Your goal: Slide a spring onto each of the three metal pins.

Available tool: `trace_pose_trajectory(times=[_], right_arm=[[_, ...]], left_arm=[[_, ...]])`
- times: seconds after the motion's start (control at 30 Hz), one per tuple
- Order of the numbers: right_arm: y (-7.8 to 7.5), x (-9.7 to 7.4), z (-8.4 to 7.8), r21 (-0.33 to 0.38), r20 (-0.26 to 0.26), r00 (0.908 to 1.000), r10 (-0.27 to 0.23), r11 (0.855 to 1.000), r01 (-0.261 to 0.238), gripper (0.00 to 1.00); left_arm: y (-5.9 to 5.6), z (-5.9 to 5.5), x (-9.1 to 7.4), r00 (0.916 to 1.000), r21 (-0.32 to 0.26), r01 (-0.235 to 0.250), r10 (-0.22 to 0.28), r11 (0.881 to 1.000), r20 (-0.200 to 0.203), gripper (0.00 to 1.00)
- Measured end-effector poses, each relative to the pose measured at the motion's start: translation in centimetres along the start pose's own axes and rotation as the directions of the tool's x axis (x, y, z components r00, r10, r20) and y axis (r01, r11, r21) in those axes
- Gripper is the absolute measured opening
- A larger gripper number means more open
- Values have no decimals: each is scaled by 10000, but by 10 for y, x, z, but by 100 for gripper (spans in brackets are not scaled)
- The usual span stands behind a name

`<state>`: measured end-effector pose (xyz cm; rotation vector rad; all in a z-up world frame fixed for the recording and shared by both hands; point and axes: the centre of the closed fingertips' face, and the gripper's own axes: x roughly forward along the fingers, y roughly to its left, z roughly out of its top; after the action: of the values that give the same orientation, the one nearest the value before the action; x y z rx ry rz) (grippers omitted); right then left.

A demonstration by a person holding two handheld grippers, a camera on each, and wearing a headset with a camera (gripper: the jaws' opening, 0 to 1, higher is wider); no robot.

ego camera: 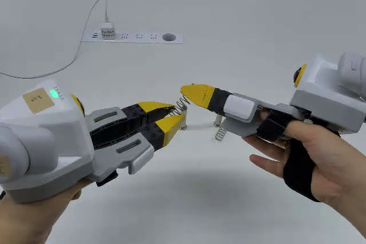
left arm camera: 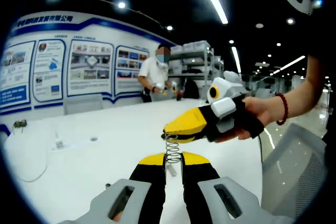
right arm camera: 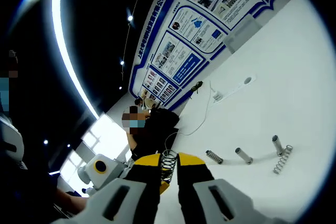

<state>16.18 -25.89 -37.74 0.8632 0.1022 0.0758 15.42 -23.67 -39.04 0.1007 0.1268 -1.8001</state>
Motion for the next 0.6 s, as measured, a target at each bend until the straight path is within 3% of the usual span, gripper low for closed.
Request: trace_pose_trajectory(times=[0.43, 0.6], right_arm=[[3, 2, -4, -939, -305, 9995, 37, 9956, -66, 11], [-1, 3, -1, -1383, -201, 9996, -184, 9903, 155, 11]], left_arm=[[1, -7, 1, 9993, -5, -100, 100, 9999, -359, 11], [3, -18, 1, 9948, 488, -215, 262, 9986, -985, 16]])
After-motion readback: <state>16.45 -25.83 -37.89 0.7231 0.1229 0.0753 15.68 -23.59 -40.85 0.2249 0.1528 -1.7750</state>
